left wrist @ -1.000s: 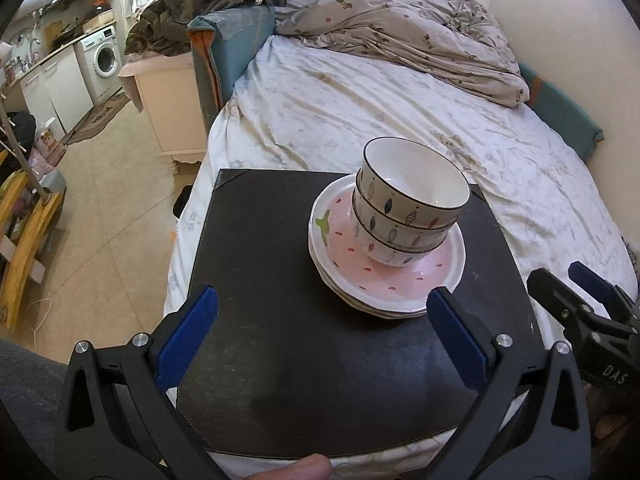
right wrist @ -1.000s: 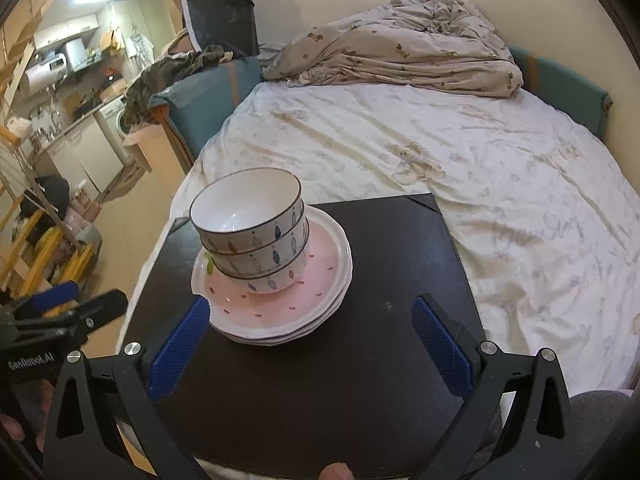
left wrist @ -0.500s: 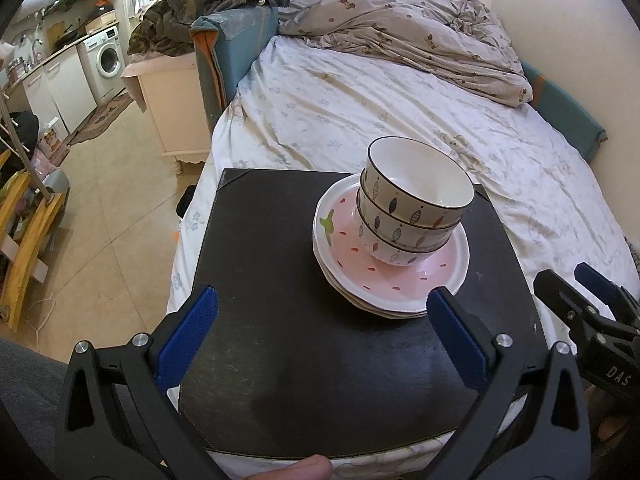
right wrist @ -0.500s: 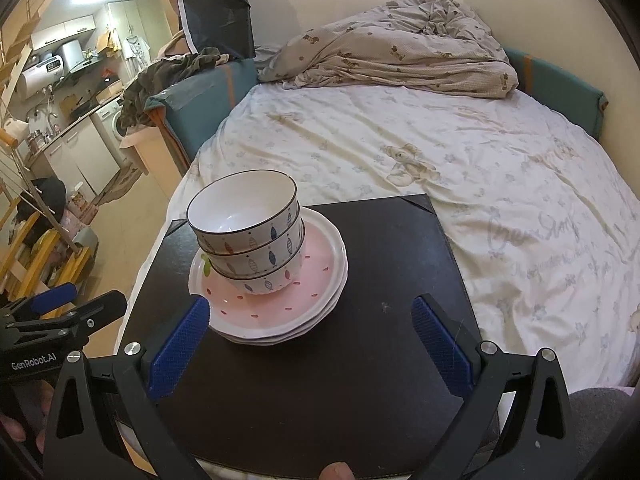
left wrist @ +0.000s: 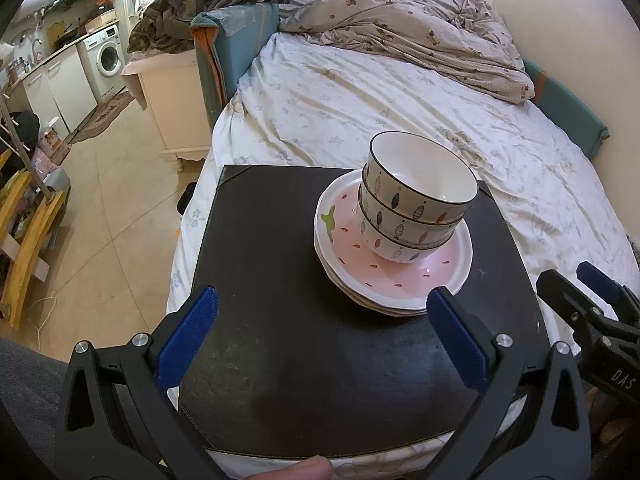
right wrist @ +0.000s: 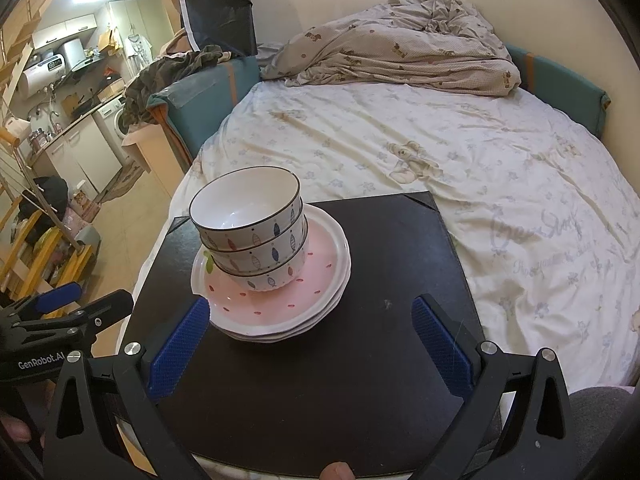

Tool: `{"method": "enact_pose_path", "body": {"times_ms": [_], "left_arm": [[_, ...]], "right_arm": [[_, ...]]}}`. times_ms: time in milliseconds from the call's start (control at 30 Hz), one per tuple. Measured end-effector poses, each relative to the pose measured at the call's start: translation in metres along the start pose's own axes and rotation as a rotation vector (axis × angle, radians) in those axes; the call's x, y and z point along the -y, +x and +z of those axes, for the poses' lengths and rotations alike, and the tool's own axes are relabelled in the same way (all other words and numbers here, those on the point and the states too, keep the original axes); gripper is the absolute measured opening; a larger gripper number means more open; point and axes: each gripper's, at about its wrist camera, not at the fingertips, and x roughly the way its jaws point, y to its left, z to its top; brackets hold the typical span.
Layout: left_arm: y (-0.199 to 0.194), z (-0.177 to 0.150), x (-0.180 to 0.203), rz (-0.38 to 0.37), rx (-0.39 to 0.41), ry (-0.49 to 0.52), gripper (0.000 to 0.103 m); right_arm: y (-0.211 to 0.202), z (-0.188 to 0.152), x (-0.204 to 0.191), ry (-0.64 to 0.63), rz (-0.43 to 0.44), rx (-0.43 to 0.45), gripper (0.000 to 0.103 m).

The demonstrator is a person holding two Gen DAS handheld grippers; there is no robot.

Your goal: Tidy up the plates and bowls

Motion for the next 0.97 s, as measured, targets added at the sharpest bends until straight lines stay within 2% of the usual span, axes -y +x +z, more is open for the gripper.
{"method": "enact_pose_path", "body": {"times_ms": [833, 967], "left_arm": [[0.0014, 0.0019, -0.0071, 0.003, 0.001, -0.02, 0.103], [0.0019, 0.0017, -0.0089, -0.015, -0.006, -0.03, 0.103]], "right_arm": [[0.0023, 0.0005, 0.0026, -0.005, -0.003, -0.008, 0.103], [0.0026, 0.0017, 0.0021, -0.005, -0.003, -0.008, 0.103]]}}
